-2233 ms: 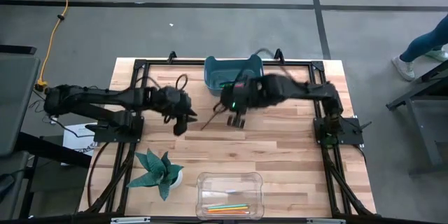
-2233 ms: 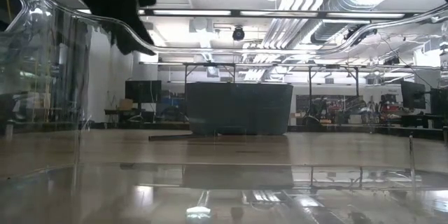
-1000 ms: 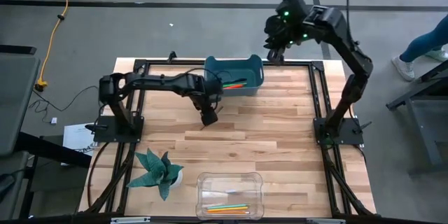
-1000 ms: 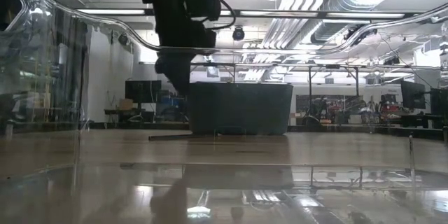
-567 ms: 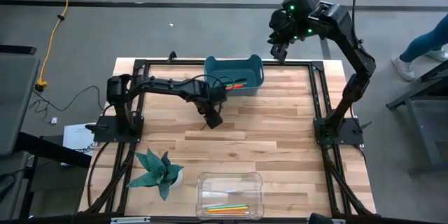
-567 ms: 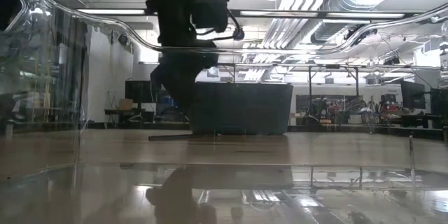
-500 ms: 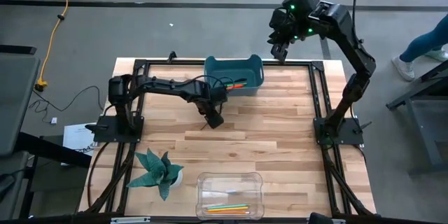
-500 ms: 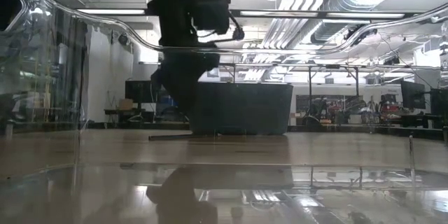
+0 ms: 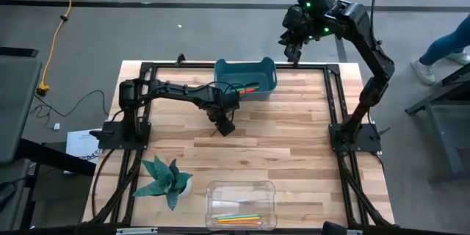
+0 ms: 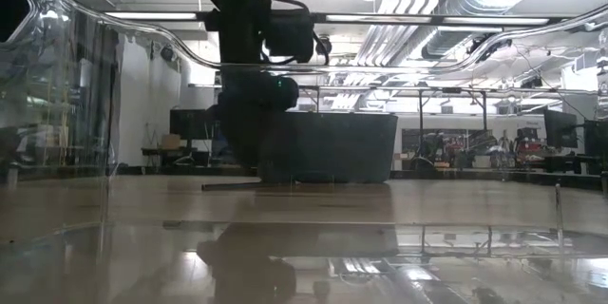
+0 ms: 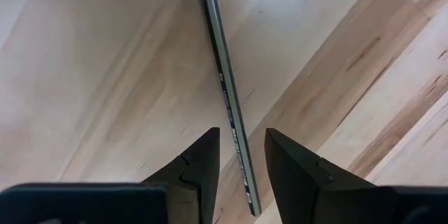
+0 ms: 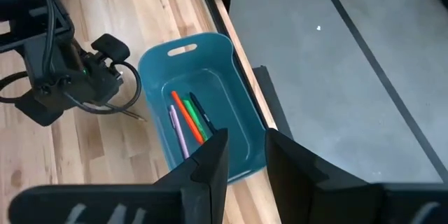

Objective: Sort pens & pencils
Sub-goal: Put the black pencil into the transparent bin

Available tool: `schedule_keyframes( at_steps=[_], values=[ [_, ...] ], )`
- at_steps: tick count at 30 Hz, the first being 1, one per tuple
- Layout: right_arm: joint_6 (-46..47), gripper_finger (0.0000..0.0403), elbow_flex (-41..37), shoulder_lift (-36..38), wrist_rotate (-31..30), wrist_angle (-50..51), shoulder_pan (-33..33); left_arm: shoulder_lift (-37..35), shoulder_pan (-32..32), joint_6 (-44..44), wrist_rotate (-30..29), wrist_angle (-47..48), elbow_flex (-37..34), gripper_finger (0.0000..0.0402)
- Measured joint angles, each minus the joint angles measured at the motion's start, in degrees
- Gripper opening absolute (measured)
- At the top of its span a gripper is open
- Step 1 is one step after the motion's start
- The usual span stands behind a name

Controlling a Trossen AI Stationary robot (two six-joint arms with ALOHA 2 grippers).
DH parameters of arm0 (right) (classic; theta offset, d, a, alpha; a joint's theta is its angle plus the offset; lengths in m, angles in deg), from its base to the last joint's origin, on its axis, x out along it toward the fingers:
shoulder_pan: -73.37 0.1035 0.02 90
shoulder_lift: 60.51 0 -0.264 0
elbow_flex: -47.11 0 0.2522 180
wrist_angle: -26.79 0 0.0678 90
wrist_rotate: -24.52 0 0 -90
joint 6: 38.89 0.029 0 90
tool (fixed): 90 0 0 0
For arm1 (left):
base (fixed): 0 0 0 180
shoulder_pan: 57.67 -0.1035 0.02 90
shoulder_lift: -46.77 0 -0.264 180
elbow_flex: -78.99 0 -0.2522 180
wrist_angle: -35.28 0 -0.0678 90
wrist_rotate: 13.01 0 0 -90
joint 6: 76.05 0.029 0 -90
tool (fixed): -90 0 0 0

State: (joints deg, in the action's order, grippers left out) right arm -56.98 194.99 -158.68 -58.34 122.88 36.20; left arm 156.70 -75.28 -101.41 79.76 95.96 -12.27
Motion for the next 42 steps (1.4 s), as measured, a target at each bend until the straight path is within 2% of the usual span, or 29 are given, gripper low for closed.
schedule_keyframes(
  at_steps=[42],
  values=[
    [-0.4, 0.0085, 0.0, 0.0, 0.4, -0.4, 0.0, 0.0, 0.0, -0.4, 0.6, 0.0, -1.8, 0.0104]
  ],
)
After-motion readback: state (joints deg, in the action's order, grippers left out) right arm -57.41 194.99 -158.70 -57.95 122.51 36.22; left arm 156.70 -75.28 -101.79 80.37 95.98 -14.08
